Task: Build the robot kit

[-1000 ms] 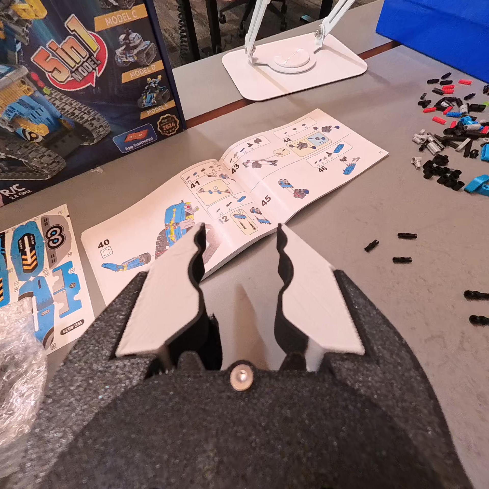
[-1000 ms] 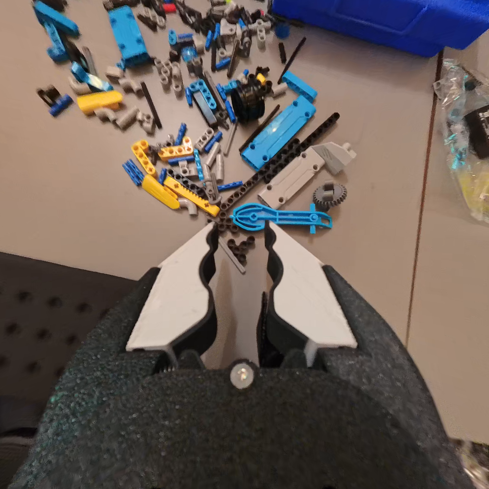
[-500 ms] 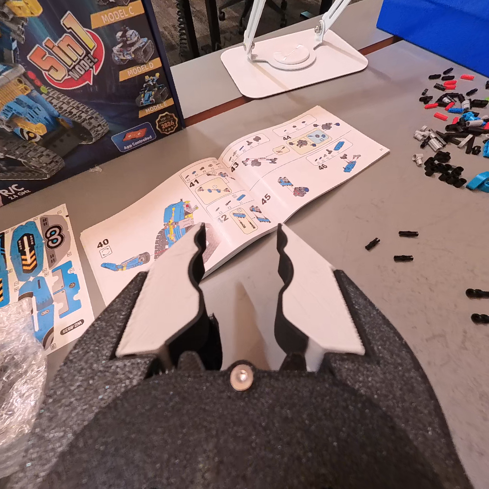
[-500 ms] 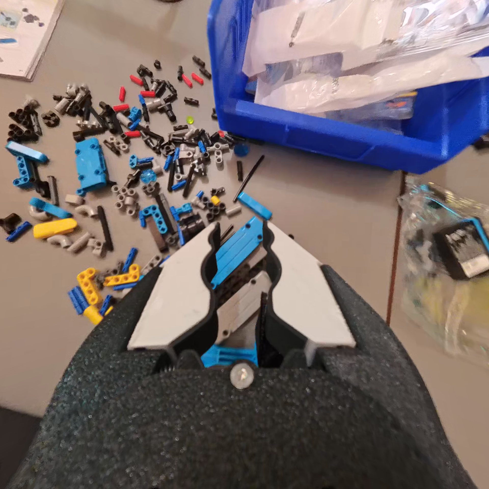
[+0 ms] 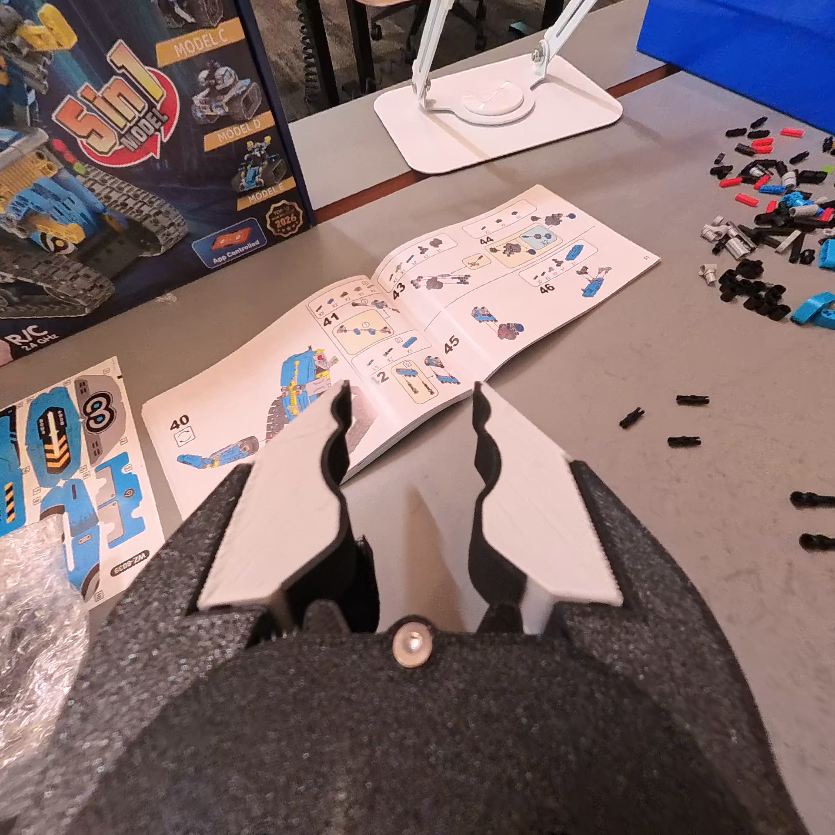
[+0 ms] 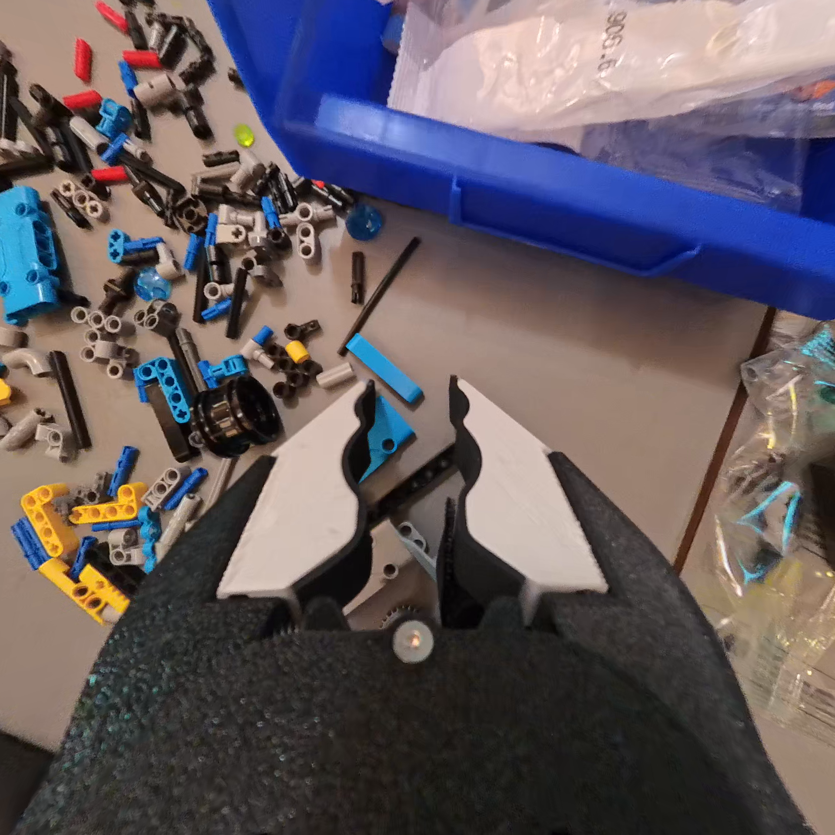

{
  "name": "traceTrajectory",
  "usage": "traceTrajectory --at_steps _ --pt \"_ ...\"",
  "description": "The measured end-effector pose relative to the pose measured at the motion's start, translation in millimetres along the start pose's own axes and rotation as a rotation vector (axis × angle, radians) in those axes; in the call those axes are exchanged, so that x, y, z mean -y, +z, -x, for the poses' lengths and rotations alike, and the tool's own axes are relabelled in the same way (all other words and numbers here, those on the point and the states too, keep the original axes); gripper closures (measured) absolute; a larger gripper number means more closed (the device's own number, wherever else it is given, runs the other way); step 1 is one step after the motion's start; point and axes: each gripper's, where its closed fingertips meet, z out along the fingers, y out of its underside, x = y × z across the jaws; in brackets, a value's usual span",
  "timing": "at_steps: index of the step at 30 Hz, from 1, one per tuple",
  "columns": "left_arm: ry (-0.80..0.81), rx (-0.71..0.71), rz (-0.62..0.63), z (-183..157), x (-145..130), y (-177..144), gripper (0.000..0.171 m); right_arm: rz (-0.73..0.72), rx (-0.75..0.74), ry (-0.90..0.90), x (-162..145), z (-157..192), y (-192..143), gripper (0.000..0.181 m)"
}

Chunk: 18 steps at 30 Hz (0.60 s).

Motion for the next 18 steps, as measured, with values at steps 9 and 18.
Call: traceTrajectory --at_steps 9,18 --pt "-0.008 0.001 -0.005 1.5 1.3 -0.7 0.118 -0.030 0.010 -0.035 7.0 5.3 -17.7 0.171" --pt "-0.013 0.001 -0.009 1.5 2.7 -2.2 0.118 -0.266 0.343 -0.200 62.4 188.7 -91.9 0.170"
